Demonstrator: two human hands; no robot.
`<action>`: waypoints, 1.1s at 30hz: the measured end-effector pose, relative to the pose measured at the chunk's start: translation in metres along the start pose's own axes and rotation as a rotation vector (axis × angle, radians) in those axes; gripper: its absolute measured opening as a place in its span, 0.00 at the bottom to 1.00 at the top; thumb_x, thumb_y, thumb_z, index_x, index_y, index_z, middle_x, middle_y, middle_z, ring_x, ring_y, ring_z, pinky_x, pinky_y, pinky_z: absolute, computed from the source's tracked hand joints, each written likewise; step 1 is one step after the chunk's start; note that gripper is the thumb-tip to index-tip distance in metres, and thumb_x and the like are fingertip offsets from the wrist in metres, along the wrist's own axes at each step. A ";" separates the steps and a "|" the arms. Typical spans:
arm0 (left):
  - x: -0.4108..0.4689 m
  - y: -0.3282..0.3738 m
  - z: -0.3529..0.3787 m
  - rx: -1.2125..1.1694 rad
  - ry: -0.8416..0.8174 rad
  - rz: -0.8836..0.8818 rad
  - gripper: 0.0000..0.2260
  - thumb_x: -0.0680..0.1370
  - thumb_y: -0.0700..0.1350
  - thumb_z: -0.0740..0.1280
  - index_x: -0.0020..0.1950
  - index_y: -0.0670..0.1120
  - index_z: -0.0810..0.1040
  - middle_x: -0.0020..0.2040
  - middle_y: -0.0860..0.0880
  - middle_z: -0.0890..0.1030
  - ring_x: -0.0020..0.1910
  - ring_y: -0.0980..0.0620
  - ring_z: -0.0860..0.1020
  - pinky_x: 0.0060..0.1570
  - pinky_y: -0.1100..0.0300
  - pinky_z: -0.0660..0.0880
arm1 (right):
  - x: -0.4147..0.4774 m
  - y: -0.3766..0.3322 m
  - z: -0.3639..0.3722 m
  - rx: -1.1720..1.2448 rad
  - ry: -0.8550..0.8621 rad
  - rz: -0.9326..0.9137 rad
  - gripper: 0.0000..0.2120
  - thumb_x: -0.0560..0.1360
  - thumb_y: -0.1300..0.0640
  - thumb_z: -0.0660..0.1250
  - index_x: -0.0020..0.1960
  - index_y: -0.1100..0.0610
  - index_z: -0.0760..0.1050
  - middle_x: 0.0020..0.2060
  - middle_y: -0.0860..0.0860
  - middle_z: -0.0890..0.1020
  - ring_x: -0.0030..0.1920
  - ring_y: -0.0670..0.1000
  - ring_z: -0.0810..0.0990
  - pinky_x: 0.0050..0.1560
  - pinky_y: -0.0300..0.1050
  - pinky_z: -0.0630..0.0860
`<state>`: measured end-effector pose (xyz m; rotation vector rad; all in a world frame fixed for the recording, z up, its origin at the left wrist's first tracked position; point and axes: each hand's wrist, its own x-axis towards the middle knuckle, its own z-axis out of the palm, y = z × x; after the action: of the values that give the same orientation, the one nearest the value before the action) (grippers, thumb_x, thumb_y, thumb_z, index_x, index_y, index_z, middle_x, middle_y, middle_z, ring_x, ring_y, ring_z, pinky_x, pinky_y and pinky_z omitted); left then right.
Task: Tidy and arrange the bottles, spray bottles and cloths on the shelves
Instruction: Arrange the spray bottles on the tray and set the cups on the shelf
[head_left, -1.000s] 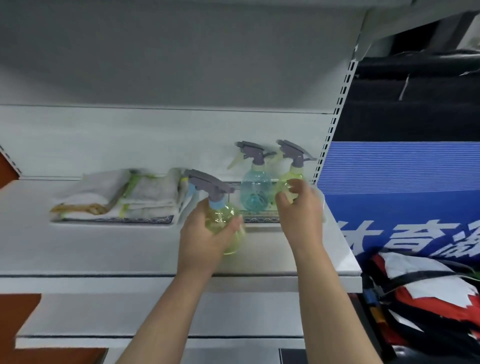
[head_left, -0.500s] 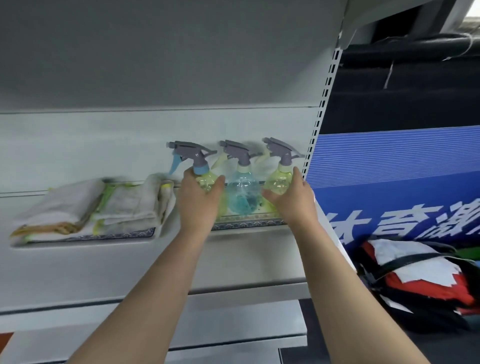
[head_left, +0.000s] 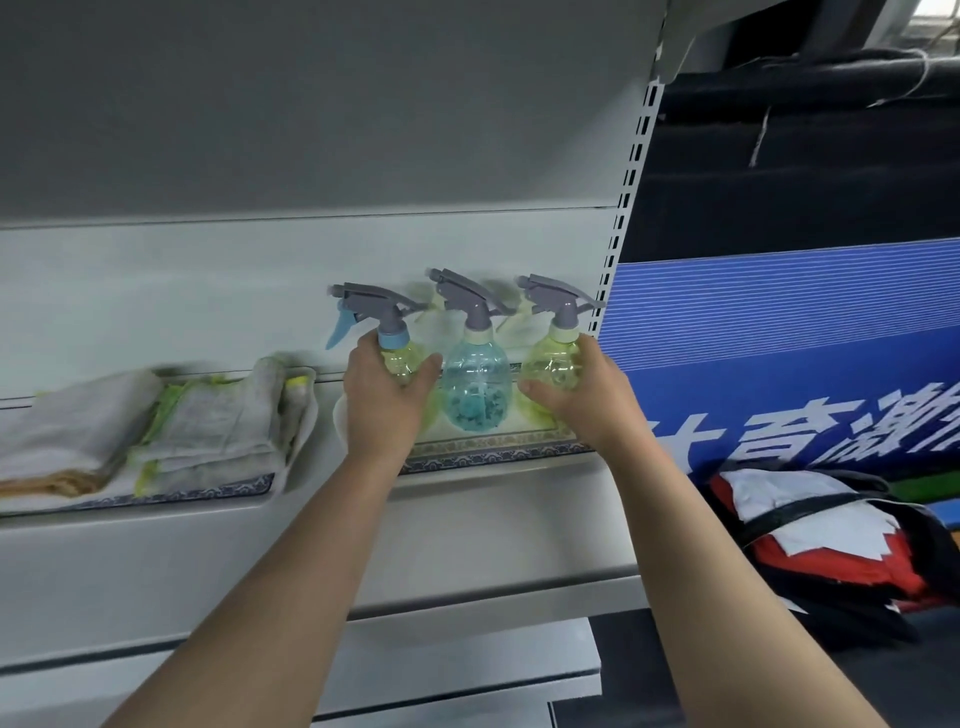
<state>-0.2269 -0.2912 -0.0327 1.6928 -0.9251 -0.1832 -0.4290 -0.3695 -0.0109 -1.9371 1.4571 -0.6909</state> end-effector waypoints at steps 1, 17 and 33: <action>0.001 0.000 0.000 -0.003 -0.003 -0.004 0.20 0.72 0.55 0.73 0.58 0.49 0.73 0.52 0.48 0.77 0.53 0.46 0.76 0.55 0.45 0.74 | 0.000 0.000 -0.001 -0.005 -0.005 0.003 0.45 0.69 0.37 0.74 0.77 0.51 0.58 0.70 0.52 0.71 0.67 0.56 0.72 0.66 0.59 0.72; -0.008 -0.018 -0.022 0.052 -0.203 -0.065 0.37 0.71 0.55 0.76 0.76 0.56 0.62 0.64 0.56 0.74 0.64 0.55 0.73 0.62 0.54 0.71 | -0.020 -0.102 -0.053 -0.264 0.223 -0.447 0.17 0.75 0.42 0.68 0.59 0.49 0.80 0.51 0.46 0.82 0.60 0.55 0.73 0.59 0.53 0.68; -0.007 -0.014 -0.032 0.205 -0.254 -0.068 0.40 0.68 0.65 0.72 0.76 0.60 0.59 0.68 0.50 0.75 0.66 0.47 0.74 0.64 0.46 0.73 | 0.034 -0.146 -0.032 -0.530 -0.278 -0.437 0.14 0.65 0.63 0.68 0.45 0.47 0.79 0.44 0.47 0.81 0.47 0.53 0.77 0.37 0.40 0.61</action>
<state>-0.2070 -0.2620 -0.0362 1.9226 -1.1045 -0.3654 -0.3487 -0.3773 0.1199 -2.6803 1.1233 -0.1948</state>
